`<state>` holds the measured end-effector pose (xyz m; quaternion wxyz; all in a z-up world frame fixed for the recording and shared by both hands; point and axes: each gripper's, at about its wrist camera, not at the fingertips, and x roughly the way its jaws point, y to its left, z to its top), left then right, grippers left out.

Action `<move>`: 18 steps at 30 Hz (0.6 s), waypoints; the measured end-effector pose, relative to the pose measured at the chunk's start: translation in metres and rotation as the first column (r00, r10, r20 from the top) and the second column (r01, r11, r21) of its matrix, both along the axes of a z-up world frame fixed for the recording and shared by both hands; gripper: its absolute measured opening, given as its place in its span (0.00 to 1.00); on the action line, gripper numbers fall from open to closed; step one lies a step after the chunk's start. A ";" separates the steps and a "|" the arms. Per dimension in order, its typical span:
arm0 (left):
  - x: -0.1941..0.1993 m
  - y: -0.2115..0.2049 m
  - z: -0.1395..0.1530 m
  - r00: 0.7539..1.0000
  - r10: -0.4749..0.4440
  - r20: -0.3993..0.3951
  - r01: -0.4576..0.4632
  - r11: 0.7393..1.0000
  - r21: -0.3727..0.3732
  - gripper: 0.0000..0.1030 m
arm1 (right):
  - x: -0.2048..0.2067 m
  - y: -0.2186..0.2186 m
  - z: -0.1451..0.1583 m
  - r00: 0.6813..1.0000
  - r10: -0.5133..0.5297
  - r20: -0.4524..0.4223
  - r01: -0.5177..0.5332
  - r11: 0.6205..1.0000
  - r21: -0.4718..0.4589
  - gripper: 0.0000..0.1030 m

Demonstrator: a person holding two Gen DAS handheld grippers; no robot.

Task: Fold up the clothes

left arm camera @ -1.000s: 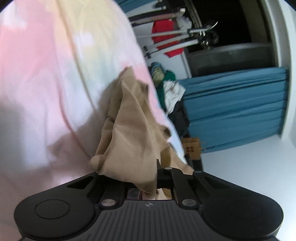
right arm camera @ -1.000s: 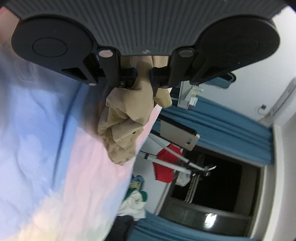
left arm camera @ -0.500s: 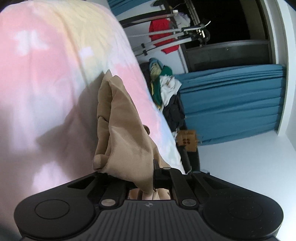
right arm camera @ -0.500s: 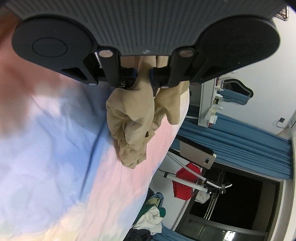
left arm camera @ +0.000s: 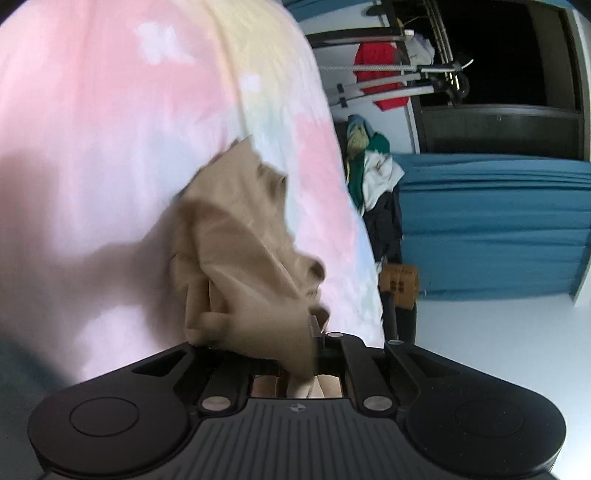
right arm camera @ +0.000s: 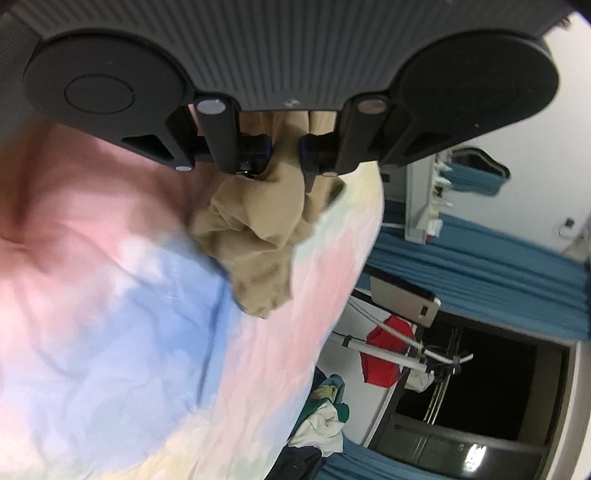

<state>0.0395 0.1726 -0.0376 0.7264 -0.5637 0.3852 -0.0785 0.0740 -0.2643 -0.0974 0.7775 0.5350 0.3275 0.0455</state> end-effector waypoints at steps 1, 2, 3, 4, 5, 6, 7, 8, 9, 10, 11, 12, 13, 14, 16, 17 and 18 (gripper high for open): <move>0.016 -0.003 0.002 1.000 0.007 -0.003 -0.007 1.000 0.008 0.09 | 0.015 0.001 0.002 1.000 -0.008 -0.004 0.008 1.000 0.006 0.18; 0.033 -0.005 0.003 1.000 0.017 -0.010 -0.017 1.000 0.015 0.09 | 0.031 0.001 0.003 1.000 -0.016 -0.012 0.016 1.000 0.020 0.18; 0.050 -0.006 0.004 0.999 0.028 -0.018 -0.027 0.999 0.021 0.09 | 0.048 0.001 0.003 0.999 -0.024 -0.021 0.025 0.999 0.034 0.18; 0.066 -0.006 0.005 0.999 0.036 -0.025 -0.035 0.999 0.028 0.09 | 0.064 0.002 0.004 0.999 -0.032 -0.030 0.034 0.998 0.048 0.18; 0.083 -0.006 0.005 0.999 0.042 -0.032 -0.041 0.998 0.038 0.09 | 0.080 0.002 0.002 0.998 -0.041 -0.048 0.043 0.997 0.059 0.18; 0.099 -0.006 0.003 0.998 0.043 -0.038 -0.041 0.998 0.051 0.09 | 0.097 0.002 -0.002 0.997 -0.049 -0.066 0.053 0.996 0.067 0.18; 0.118 -0.006 0.000 0.998 0.042 -0.044 -0.039 0.997 0.067 0.10 | 0.113 0.002 -0.005 0.995 -0.056 -0.085 0.063 0.995 0.074 0.18; 0.136 -0.005 -0.004 0.998 0.034 -0.049 -0.030 0.996 0.081 0.12 | 0.127 0.001 -0.009 0.993 -0.060 -0.101 0.067 0.995 0.076 0.18; 0.153 -0.005 -0.009 0.998 0.022 -0.051 -0.017 0.995 0.093 0.14 | 0.141 0.000 -0.014 0.991 -0.062 -0.117 0.072 0.994 0.079 0.18; 0.168 -0.004 -0.014 0.999 0.010 -0.052 -0.005 0.994 0.106 0.14 | 0.155 0.000 -0.021 0.989 -0.061 -0.131 0.071 0.994 0.079 0.18; 0.180 -0.003 -0.021 0.999 0.001 -0.049 0.005 0.993 0.116 0.15 | 0.169 0.000 -0.029 0.988 -0.059 -0.146 0.071 0.994 0.079 0.18; 0.191 -0.003 -0.029 0.999 -0.009 -0.044 0.014 0.992 0.124 0.17 | 0.183 -0.001 -0.036 0.985 -0.057 -0.160 0.070 0.994 0.078 0.18; 0.202 -0.003 -0.037 0.999 -0.017 -0.038 0.022 0.991 0.130 0.17 | 0.192 -0.001 -0.045 0.983 -0.056 -0.172 0.069 0.995 0.071 0.19; 0.210 -0.002 -0.047 0.999 -0.025 -0.035 0.029 0.991 0.134 0.18 | 0.202 -0.001 -0.053 0.981 -0.054 -0.184 0.067 0.996 0.062 0.19; 0.223 -0.003 -0.063 0.998 -0.040 -0.043 0.046 0.987 0.152 0.18 | 0.217 0.003 -0.066 0.981 -0.039 -0.191 0.044 0.999 0.019 0.19; 0.229 -0.003 -0.069 0.998 -0.052 -0.044 0.059 0.984 0.166 0.18 | 0.221 0.005 -0.067 0.982 -0.027 -0.185 0.028 1.000 0.004 0.19; 0.234 -0.004 -0.073 0.997 -0.063 -0.042 0.070 0.981 0.179 0.18 | 0.225 0.007 -0.069 0.984 -0.014 -0.178 0.012 1.000 -0.012 0.21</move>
